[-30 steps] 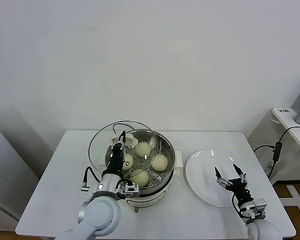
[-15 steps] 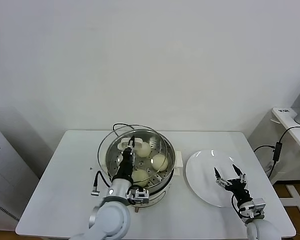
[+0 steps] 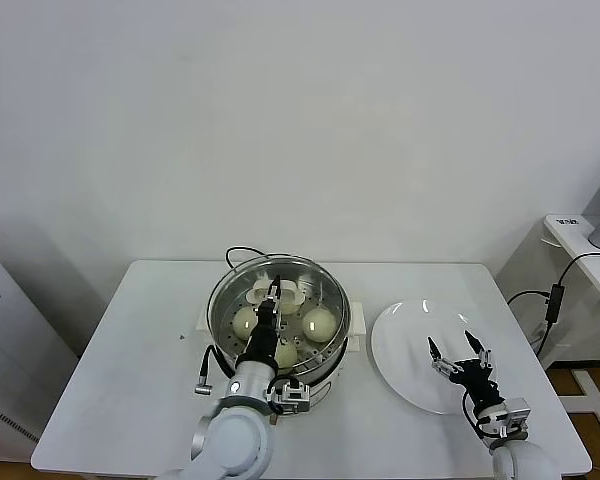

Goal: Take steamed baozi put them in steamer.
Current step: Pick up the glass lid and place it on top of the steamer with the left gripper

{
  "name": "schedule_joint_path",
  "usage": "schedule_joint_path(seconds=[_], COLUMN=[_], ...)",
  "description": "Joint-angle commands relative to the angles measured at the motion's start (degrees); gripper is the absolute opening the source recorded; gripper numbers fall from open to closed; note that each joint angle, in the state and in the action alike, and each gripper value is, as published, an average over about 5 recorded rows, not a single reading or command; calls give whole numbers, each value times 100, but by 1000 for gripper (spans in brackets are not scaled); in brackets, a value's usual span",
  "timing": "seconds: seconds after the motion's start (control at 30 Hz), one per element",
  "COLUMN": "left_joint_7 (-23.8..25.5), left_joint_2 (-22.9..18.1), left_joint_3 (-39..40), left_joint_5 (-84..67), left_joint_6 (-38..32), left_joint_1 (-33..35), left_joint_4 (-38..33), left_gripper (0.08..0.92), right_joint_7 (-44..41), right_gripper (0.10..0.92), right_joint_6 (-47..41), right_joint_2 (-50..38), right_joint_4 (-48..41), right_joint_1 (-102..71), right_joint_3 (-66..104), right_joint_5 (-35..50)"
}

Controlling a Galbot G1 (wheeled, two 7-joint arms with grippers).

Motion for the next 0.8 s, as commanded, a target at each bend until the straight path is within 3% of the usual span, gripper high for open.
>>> schedule_joint_path(seconds=[0.03, 0.8], left_joint_7=[-30, -167], left_joint_2=[-94, -216], left_joint_3=[49, 61], left_joint_5=[19, -15], left_joint_6=[-5, -26], left_joint_1=[1, -6], left_joint_4=[102, 390], left_gripper=[107, 107], right_joint_7=[-8, -36], right_gripper=[823, 823], right_joint_6=[8, 36], right_joint_2=[12, 36], right_joint_4=[-13, -47], right_joint_1=[-6, -38], right_joint_3=[8, 66], right_joint_5=[-3, 6])
